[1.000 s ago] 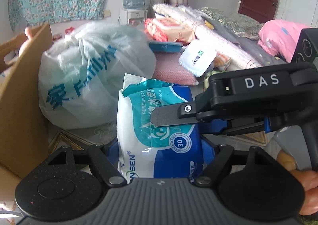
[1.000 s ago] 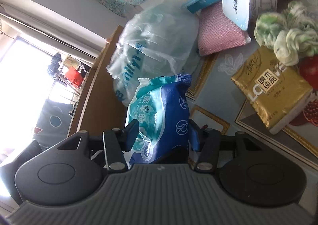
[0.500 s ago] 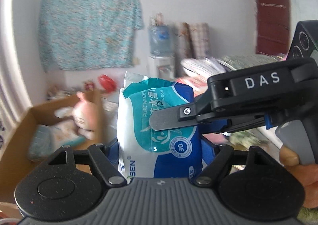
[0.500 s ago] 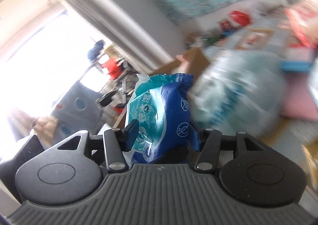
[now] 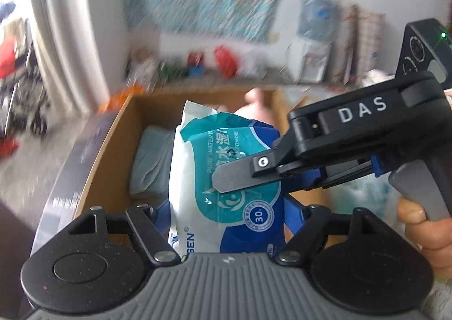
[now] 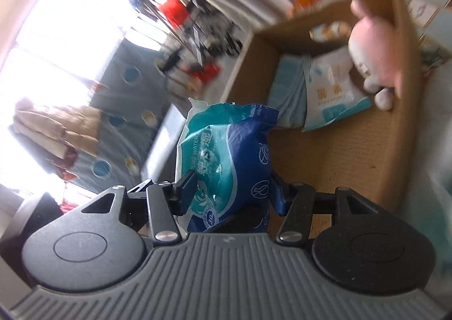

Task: Organize soft objects
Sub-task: 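Carry the wet wipes pack with both tools over the cardboard box, then open both tools to drop the wet wipes pack into the box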

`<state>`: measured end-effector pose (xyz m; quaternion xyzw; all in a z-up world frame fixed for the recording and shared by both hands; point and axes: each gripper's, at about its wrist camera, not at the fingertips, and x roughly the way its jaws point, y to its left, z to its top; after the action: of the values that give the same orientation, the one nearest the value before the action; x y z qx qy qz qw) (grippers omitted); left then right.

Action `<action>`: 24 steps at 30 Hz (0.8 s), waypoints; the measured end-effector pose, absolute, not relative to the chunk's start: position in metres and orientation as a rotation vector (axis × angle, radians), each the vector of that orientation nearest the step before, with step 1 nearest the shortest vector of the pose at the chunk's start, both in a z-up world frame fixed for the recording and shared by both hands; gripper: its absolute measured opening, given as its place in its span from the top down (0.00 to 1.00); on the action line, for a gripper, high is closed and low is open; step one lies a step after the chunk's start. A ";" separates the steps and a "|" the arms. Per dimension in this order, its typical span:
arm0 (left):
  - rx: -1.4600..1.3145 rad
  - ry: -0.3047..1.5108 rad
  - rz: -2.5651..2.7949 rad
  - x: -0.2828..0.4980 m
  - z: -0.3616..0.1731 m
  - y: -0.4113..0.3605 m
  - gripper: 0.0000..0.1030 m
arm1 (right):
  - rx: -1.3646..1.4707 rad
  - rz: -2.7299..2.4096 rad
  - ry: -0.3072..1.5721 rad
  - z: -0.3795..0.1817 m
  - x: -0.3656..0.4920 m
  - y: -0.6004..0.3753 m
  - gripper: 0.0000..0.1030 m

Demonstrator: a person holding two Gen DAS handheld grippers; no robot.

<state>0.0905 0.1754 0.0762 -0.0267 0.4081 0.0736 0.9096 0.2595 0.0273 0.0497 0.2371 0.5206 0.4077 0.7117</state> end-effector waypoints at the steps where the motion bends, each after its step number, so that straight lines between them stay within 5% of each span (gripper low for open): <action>1: -0.069 0.874 0.162 0.099 0.069 0.185 0.25 | 0.514 0.891 1.188 0.042 0.270 0.040 0.48; 12: -0.062 1.071 0.311 0.158 0.013 0.260 0.21 | 0.567 0.730 1.414 -0.045 0.343 0.118 0.46; 20: -0.050 1.048 0.283 0.147 0.022 0.254 0.16 | 0.595 0.684 1.504 -0.085 0.352 0.123 0.46; 24: -0.059 1.028 0.243 0.133 0.032 0.250 0.13 | 0.594 0.677 1.488 -0.086 0.352 0.122 0.54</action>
<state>0.1332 0.2503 0.0316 -0.0282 0.4901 0.1161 0.8634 0.3523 0.1220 -0.0858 0.2609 0.6538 0.2975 0.6449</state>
